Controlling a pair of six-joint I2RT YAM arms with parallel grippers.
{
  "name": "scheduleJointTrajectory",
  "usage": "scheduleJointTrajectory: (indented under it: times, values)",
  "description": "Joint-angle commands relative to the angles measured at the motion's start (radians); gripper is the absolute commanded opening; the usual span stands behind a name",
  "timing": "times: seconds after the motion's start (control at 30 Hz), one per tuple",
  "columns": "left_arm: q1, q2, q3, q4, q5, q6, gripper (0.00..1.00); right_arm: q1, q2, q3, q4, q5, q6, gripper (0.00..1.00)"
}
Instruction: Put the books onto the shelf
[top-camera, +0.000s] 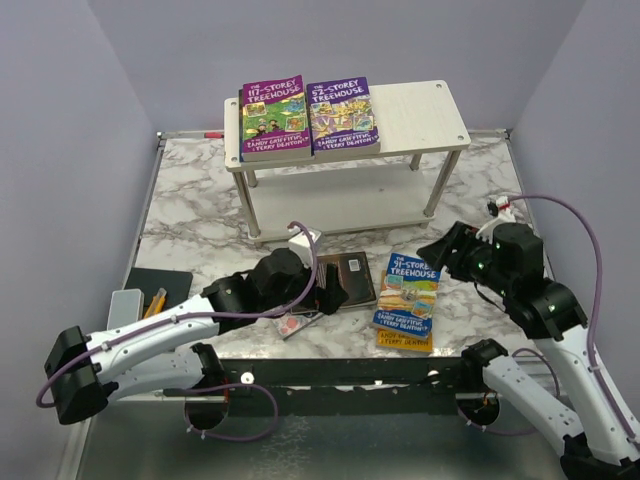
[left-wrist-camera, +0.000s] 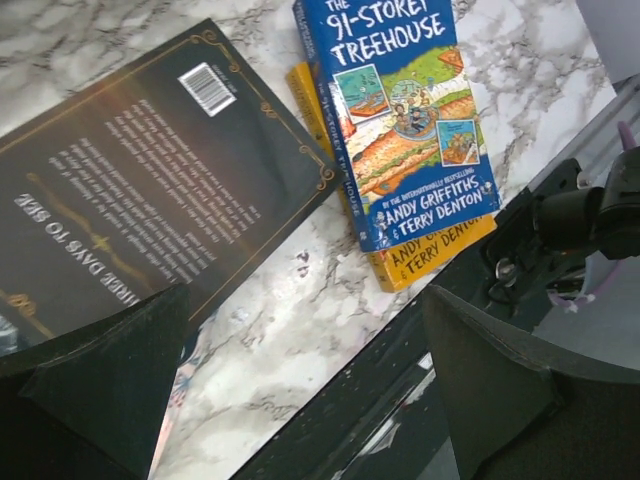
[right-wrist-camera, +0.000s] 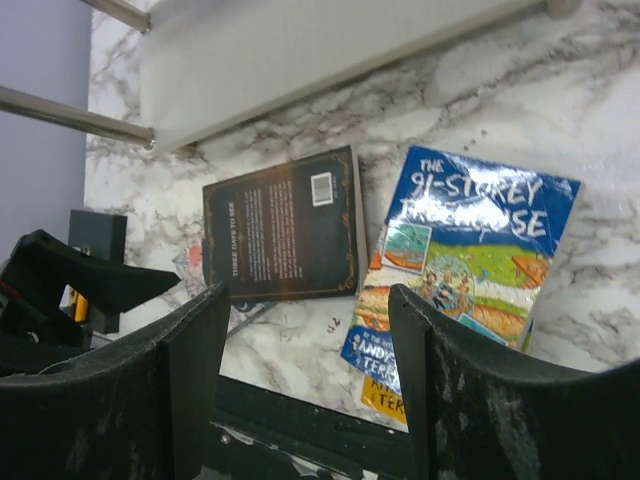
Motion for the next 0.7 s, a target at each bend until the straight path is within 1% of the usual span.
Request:
scheduleJointTrajectory:
  times: [0.0, 0.03, 0.2, 0.3, 0.43, 0.57, 0.67]
  values:
    - [-0.026, 0.090, -0.048, 0.199, 0.080, -0.078, 0.99, 0.002, -0.087, -0.113, -0.074, 0.040, 0.084, 0.69]
    - [-0.037, 0.119, -0.051, 0.227, 0.091, -0.088, 0.99, 0.003, -0.103, -0.142, -0.086, 0.066, 0.100, 0.70]
    - [-0.079, 0.277, -0.019, 0.332, 0.084, -0.108, 0.99, 0.003, -0.165, -0.245, -0.132, 0.085, 0.171, 0.72]
    - [-0.086, 0.357, 0.011, 0.363, 0.077, -0.110, 0.99, 0.003, -0.213, -0.287, -0.144, 0.081, 0.202, 0.73]
    - [-0.090, 0.454, 0.043, 0.402, 0.078, -0.108, 0.99, 0.003, -0.261, -0.297, -0.187, 0.099, 0.273, 0.74]
    - [-0.089, 0.536, 0.077, 0.444, 0.082, -0.109, 0.99, 0.003, -0.305, -0.365, -0.170, 0.067, 0.320, 0.74]
    - [-0.088, 0.589, 0.108, 0.452, 0.078, -0.103, 0.99, 0.003, -0.302, -0.423, -0.158, 0.063, 0.344, 0.74]
